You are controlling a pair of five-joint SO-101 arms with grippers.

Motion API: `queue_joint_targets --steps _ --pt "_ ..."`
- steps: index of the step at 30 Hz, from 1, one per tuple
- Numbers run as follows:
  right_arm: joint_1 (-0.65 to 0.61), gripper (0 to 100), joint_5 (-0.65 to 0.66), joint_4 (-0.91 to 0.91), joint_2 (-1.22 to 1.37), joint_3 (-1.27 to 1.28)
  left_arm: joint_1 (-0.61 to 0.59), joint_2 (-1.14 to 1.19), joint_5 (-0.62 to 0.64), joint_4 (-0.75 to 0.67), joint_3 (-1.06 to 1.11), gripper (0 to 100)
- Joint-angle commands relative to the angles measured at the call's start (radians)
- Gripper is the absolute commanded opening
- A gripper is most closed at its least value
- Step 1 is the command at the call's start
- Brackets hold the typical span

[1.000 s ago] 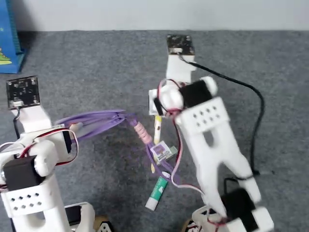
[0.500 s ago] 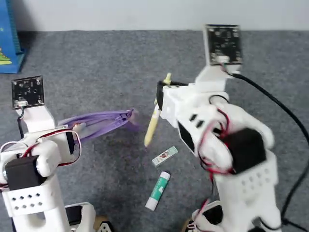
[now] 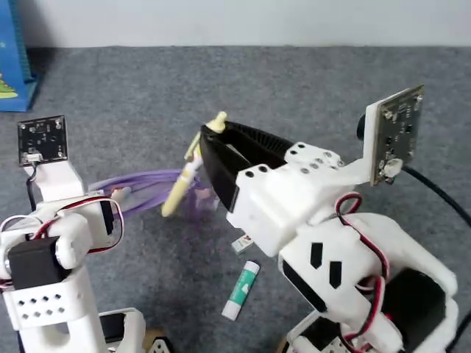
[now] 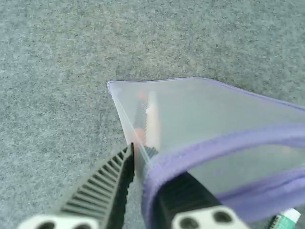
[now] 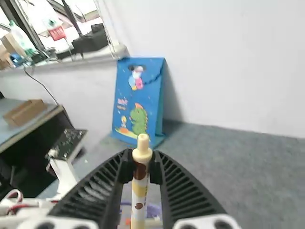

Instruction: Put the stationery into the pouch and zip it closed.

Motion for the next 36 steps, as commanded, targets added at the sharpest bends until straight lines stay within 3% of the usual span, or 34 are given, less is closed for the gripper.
queue_joint_targets --steps 1,12,21,25,31,36 --pt "-0.012 0.8 -0.005 -0.143 -0.018 0.066 0.006 0.0 0.008 0.005 -0.056 1" --pt "-0.015 0.8 0.063 -0.588 -0.105 0.522 0.0 0.0 0.006 0.006 -0.056 1" --pt "-0.016 0.8 0.091 -0.746 -0.139 0.766 0.002 -0.002 0.006 0.006 -0.056 1" --pt "-0.077 3.2 0.143 -0.733 -0.137 0.815 0.003 -0.003 0.006 0.006 -0.056 1" --pt "-0.13 22.7 0.186 -0.662 -0.148 0.792 0.0 -0.003 0.006 0.006 -0.056 1" --pt "-0.099 18.4 0.176 -0.435 -0.137 0.644 0.0 -0.006 0.006 0.006 -0.056 1"
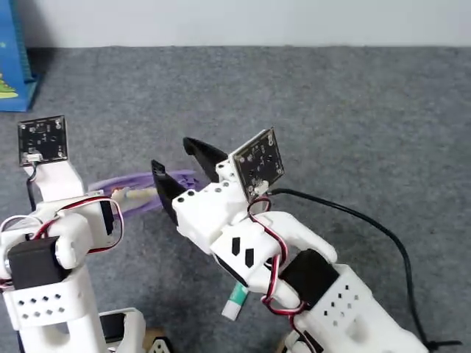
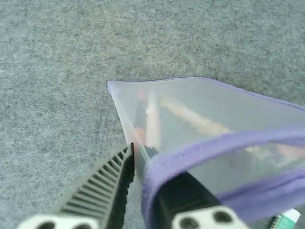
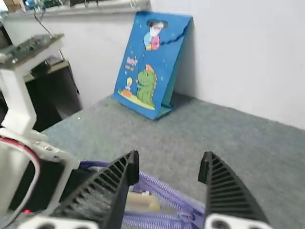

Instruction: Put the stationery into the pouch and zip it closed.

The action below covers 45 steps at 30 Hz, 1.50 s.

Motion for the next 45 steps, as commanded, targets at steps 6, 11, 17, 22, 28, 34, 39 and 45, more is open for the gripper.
queue_joint_targets --steps 6,11,17,22,28,34,39,45 --pt "0.159 16.5 -0.086 0.417 -0.013 -0.255 -0.008 -0.006 0.006 0.006 -0.058 1" --pt "0.257 16.5 -0.173 0.679 0.061 -0.252 -0.054 -0.006 0.003 0.006 -0.064 1" --pt "0.344 16.5 -0.301 0.817 0.255 -0.252 -0.055 -0.006 0.002 0.021 -0.061 1" --pt "0.378 16.5 -0.364 0.808 0.421 -0.201 -0.055 -0.008 0.0 0.025 -0.059 1" --pt "0.381 16.9 -0.391 0.633 0.564 -0.104 -0.055 -0.008 0.0 0.025 -0.059 1" --pt "0.381 16.9 -0.391 0.467 0.664 -0.034 -0.055 -0.008 -0.002 0.025 -0.059 1" --pt "0.383 16.9 -0.391 0.397 0.742 0.003 -0.055 -0.008 -0.002 0.025 -0.058 1" --pt "0.383 16.6 -0.391 0.343 0.832 0.005 -0.055 -0.008 -0.002 0.026 -0.058 1"
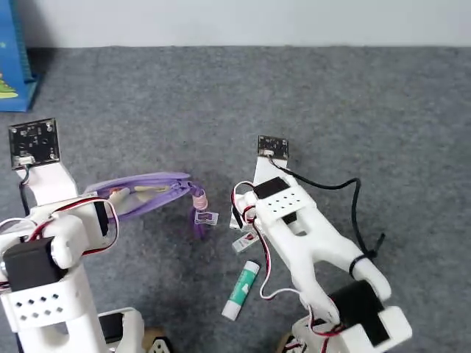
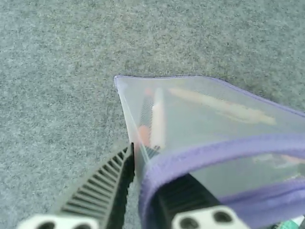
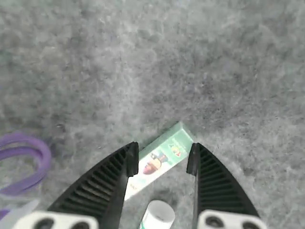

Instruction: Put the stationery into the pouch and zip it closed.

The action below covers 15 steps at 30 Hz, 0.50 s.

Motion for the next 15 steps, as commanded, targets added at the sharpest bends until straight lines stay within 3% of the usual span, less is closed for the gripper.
queue_joint_targets --steps 1,11,15 --pt "0.012 16.5 -0.008 -0.047 0.03 -0.006 -0.008 -0.008 -0.002 0.008 -0.058 1" --pt "0.012 16.5 -0.005 -0.085 0.122 -0.002 -0.008 -0.008 -0.002 0.008 -0.058 1" --pt "0.01 16.5 -0.005 0.004 0.091 -0.003 -0.008 -0.008 -0.002 0.008 -0.056 1"
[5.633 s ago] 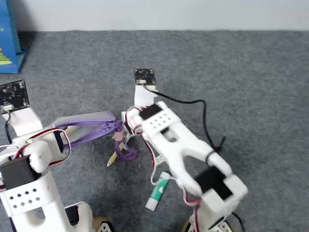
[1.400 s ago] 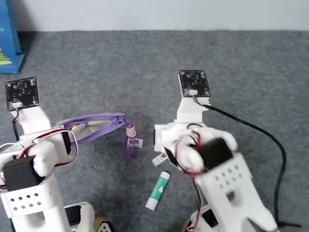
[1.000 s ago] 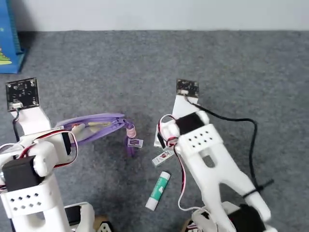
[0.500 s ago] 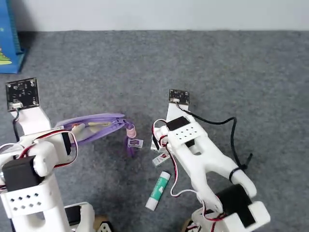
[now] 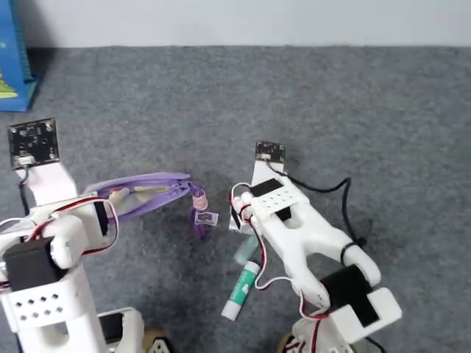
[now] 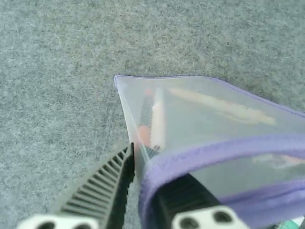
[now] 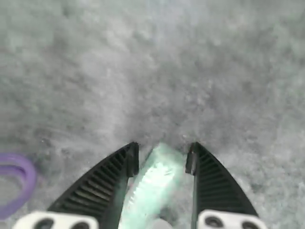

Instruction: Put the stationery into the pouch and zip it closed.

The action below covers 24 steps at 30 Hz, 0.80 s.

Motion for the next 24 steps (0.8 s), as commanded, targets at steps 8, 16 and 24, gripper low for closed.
queue_joint_targets --steps 8,16,24 --pt "0.007 1.3 -0.003 0.119 -0.108 0.003 -0.006 -0.008 0.0 0.008 -0.056 1" --pt "0.007 0.9 0.005 0.219 -0.183 0.005 -0.006 -0.008 0.0 0.008 -0.056 1" --pt "0.008 0.9 0.097 0.354 -0.527 0.005 -0.006 -0.008 0.0 0.008 -0.056 1"
